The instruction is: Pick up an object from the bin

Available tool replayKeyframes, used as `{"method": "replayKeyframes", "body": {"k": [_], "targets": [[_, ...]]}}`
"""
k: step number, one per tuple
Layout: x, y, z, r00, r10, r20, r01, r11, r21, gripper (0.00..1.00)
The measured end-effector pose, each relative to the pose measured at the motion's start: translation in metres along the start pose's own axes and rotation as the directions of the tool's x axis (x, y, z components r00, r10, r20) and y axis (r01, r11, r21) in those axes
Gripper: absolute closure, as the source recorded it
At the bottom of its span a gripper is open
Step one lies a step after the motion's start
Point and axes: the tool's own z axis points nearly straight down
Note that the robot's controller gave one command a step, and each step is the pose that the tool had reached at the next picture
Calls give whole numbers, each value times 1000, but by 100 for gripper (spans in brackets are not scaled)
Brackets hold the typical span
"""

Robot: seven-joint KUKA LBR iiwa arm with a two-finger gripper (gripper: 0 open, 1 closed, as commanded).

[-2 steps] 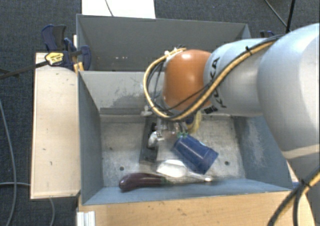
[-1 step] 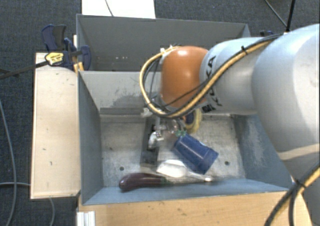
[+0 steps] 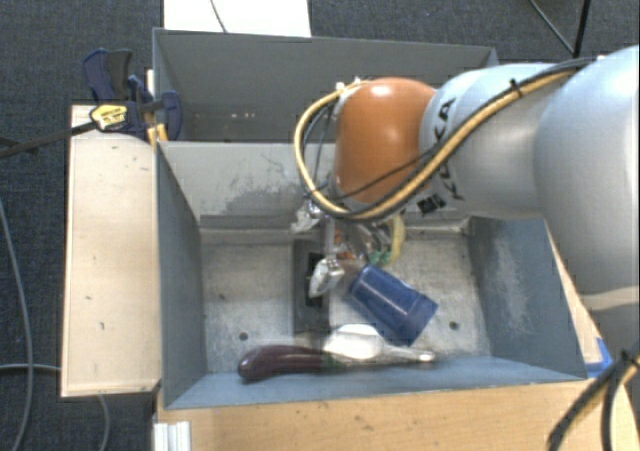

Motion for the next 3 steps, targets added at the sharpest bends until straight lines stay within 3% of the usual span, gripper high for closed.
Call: {"method": "replayKeyframes", "body": {"k": [2, 3], "targets": [[9, -12, -6, 998, 63, 4, -63, 998, -1, 0], [9, -20, 13, 998, 60, 13, -60, 998, -9, 0]]}}
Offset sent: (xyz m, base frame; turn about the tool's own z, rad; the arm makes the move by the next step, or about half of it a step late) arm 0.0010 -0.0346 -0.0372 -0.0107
